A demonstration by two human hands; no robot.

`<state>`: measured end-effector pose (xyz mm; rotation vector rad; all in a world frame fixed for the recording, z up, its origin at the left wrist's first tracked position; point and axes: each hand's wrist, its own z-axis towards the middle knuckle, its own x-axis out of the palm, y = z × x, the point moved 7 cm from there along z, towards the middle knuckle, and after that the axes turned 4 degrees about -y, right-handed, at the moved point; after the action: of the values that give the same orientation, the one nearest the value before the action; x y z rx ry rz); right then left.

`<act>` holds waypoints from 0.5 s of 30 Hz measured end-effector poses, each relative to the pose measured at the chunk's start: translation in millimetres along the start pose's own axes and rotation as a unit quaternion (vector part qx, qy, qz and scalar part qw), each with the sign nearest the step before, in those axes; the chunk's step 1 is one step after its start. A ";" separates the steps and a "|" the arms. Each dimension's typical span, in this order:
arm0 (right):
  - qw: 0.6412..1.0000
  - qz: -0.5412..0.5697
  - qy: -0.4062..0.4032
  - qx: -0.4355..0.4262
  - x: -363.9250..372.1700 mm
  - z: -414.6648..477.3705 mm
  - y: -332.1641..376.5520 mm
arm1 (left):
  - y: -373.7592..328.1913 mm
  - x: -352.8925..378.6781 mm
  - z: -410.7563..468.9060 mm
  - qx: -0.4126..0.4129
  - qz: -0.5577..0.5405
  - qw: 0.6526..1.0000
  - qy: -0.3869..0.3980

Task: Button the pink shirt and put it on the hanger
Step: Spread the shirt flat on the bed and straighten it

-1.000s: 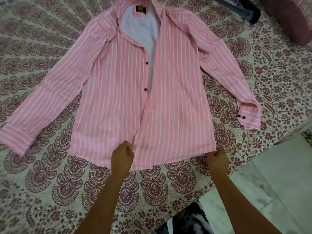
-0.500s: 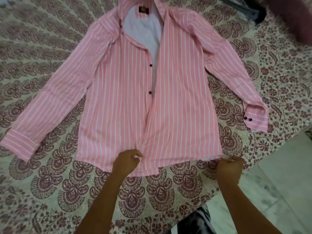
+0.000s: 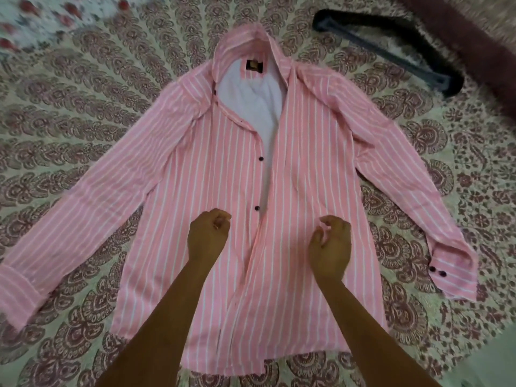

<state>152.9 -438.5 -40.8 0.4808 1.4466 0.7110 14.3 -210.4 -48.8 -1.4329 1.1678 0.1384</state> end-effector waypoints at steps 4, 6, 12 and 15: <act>0.997 0.023 0.026 -0.070 34.9 60.0 46.0 | -35.4 1.9 57.8 0.013 0.016 0.999 -0.034; 0.994 0.030 0.038 -0.100 53.5 96.9 69.3 | -58.6 -2.6 93.1 0.035 0.023 0.997 -0.068; 0.988 0.002 0.068 -0.138 122.3 220.5 130.1 | -115.1 -18.4 219.6 0.053 0.043 0.986 -0.155; 0.989 -0.034 0.105 -0.102 159.4 267.0 149.3 | -123.7 -14.6 265.0 -0.012 0.041 0.990 -0.137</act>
<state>391.8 -189.9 -29.5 0.2025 1.5578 0.8633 233.8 -18.0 -26.7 -1.3392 1.0006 0.3943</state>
